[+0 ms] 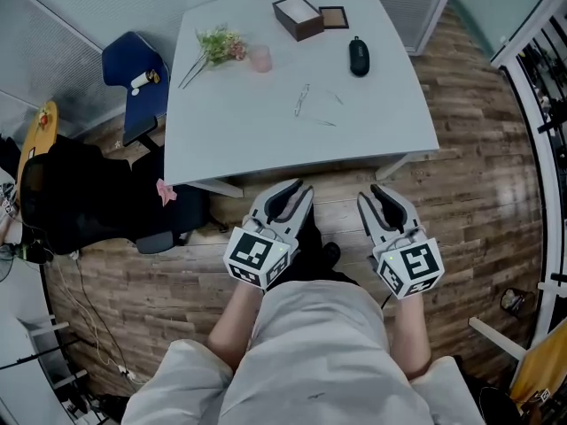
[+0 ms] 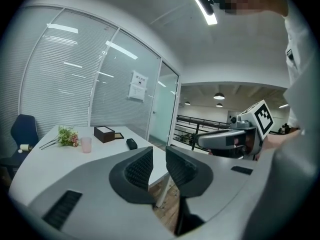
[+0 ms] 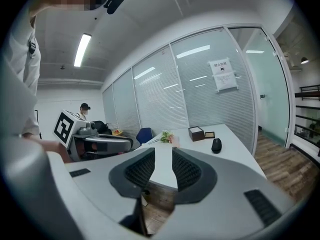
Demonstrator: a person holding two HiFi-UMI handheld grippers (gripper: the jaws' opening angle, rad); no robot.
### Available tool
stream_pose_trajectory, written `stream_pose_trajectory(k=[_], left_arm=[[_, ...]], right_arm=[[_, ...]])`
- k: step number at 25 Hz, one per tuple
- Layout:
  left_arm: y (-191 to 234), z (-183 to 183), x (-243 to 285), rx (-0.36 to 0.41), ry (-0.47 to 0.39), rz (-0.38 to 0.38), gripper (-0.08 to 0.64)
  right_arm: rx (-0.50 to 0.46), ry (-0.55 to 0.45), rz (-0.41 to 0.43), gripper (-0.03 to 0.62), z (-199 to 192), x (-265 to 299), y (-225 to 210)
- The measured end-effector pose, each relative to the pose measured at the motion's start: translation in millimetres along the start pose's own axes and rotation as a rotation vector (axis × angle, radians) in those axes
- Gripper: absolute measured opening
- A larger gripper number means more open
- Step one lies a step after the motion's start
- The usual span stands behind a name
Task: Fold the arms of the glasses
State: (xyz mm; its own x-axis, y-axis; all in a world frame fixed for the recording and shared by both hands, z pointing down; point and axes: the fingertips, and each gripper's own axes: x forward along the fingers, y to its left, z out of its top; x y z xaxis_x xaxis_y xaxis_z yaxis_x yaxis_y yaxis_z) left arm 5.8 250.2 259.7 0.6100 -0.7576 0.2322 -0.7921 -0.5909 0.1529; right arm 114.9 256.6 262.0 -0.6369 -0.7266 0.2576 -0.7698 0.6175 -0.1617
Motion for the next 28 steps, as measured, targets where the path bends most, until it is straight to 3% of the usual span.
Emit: stream_pose_trajectory(k=[8,21,28], left_arm=[[25,-3,24,-0.004,0.032,0.010,0.120],[83,17,95,-0.040,0.055,-0.017,0.121],[127,29,128,-0.054,0.069,-0.047,0.121]], right_arm=[[0.024,0.037,-0.020,0.164,-6,19,-30],[0.040,0.090,-0.029,0.175,16,86,-79],[0.044,0.103,-0.079,0.173,37,127,-104]])
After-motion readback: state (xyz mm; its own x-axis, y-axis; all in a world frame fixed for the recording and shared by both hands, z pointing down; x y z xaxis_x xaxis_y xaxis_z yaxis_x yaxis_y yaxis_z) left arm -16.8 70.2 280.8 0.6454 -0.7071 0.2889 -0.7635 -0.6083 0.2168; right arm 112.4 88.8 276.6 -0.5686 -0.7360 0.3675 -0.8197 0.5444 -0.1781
